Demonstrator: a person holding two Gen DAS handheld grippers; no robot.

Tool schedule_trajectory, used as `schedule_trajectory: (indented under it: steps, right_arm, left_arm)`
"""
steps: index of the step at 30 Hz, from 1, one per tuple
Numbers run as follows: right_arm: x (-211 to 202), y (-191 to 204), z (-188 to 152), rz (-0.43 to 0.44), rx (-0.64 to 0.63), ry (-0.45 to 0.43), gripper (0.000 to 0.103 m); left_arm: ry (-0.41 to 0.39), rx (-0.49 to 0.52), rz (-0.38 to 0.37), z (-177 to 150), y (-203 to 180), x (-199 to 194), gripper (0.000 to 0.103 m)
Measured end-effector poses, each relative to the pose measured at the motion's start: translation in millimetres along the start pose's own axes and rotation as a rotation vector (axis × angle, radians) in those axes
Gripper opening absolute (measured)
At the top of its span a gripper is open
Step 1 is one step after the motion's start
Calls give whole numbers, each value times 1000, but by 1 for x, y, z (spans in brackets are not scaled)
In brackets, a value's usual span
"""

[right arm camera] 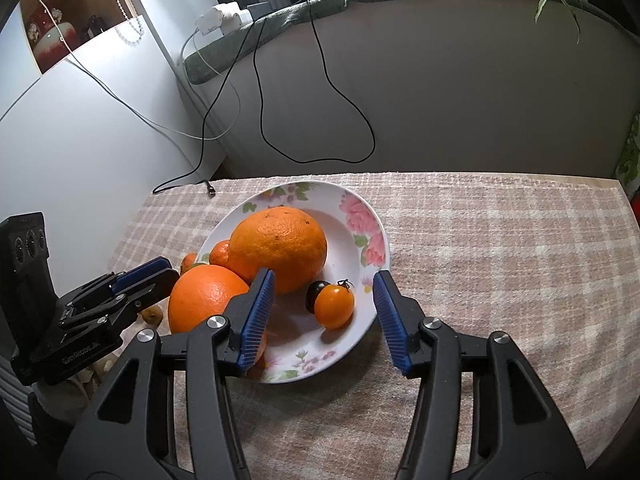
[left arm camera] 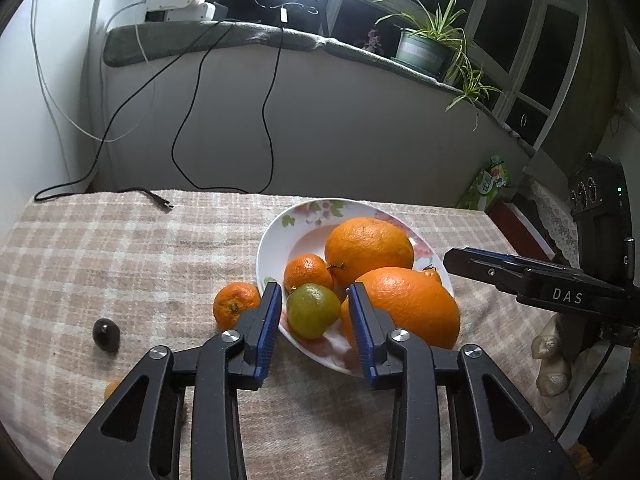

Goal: Organize fruits
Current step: 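Open the right gripper on the plate while the left gripper releases the yellow-green fruit, then move the left gripper to the dark plum while the right gripper approaches a brown kiwi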

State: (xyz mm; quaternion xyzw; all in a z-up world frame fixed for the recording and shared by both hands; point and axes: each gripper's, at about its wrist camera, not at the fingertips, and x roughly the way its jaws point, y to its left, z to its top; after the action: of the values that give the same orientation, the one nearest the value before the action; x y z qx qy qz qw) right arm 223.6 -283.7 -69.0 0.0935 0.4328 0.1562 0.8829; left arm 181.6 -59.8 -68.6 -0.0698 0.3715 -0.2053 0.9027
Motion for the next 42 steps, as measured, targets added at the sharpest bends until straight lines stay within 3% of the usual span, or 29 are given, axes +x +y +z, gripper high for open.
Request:
schedule_trajectory:
  steps: [8, 13, 17, 29, 42]
  right_arm:
    - [-6, 2, 1, -6, 1, -19, 76]
    - [-10, 4, 2, -11, -3, -34, 84]
    - [-11, 6, 3, -10, -7, -39, 85]
    - [-20, 12, 4, 3, -13, -54, 85]
    - [-33, 53, 4, 32, -115, -78, 85]
  left_arm:
    - [-13, 13, 10, 1, -3, -6, 48]
    - [-19, 14, 14, 1, -4, -8, 49]
    - [-24, 14, 17, 1, -4, -10, 55]
    - [-44, 15, 30, -3, -3, -25, 55]
    - [-80, 6, 57, -14, 11, -53, 55]
